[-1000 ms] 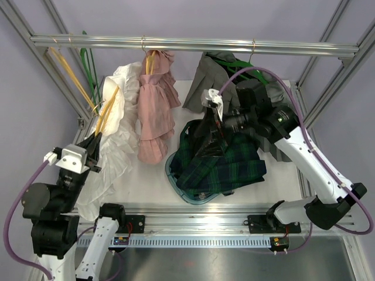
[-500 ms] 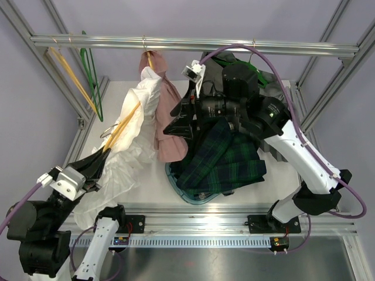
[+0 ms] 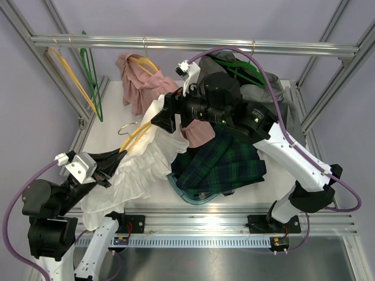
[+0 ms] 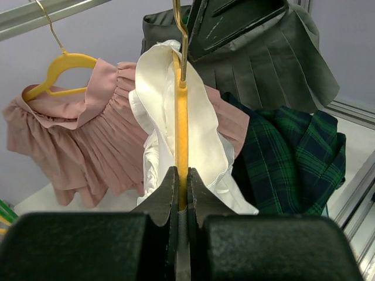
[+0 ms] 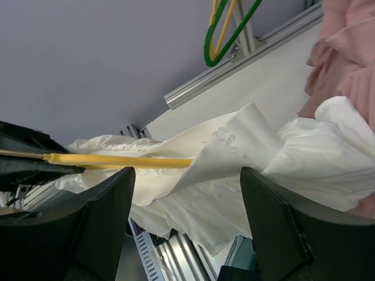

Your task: Remove the skirt from the hanger

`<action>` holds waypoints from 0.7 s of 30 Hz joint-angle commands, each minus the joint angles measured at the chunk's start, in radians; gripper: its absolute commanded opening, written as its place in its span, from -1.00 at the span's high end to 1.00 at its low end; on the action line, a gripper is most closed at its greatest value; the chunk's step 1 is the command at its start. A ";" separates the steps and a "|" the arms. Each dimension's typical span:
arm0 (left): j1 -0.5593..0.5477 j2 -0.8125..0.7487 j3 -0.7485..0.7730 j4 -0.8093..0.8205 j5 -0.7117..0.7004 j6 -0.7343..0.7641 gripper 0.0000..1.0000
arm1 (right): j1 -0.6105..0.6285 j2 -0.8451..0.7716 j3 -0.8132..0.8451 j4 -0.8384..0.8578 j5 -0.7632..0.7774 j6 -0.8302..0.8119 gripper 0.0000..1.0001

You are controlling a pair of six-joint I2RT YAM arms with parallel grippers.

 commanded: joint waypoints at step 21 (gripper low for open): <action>-0.002 -0.020 0.008 0.044 0.137 0.013 1.00 | -0.016 0.005 -0.107 0.037 0.284 -0.146 0.82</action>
